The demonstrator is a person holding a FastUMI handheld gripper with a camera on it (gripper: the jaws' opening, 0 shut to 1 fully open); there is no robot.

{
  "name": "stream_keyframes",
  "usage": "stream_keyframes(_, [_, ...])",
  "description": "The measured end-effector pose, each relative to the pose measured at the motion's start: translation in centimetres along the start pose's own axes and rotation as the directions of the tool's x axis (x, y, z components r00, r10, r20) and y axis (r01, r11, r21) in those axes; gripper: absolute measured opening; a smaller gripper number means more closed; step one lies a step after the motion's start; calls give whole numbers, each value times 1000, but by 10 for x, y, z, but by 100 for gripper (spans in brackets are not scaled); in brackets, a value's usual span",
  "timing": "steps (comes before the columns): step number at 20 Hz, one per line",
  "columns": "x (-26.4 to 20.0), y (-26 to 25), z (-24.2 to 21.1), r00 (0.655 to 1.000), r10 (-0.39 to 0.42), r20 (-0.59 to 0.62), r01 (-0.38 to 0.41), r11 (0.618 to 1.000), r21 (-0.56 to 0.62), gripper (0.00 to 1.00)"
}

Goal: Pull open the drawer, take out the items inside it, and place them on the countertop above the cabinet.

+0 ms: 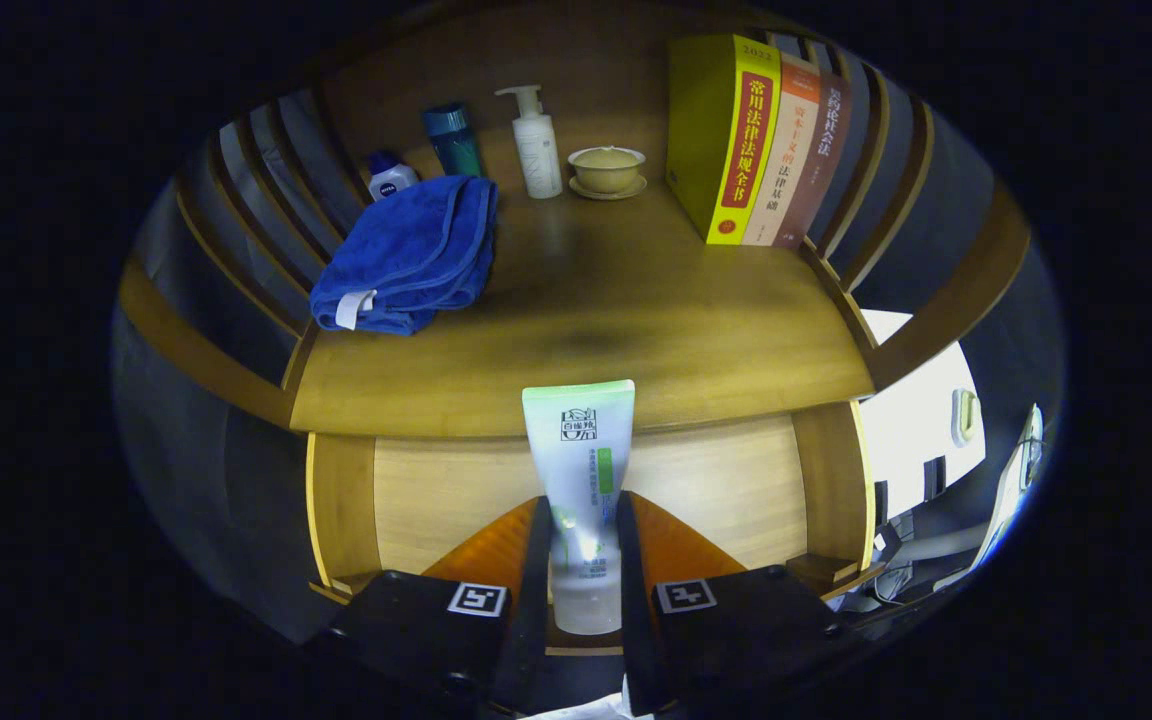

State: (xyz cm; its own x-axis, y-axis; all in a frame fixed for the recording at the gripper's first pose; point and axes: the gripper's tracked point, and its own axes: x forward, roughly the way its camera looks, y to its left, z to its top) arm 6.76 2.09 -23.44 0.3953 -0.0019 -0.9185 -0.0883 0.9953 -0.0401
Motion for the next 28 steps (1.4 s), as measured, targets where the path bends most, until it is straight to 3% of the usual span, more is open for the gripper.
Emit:
stream_keyframes(15, [62,-9,97,998,-58,7,58,998,14,41])
stream_keyframes(22, [97,-9,97,998,-56,-33,57,998,30,41])
stream_keyframes(28, [104,-14,97,997,-78,-29,79,996,41,48])
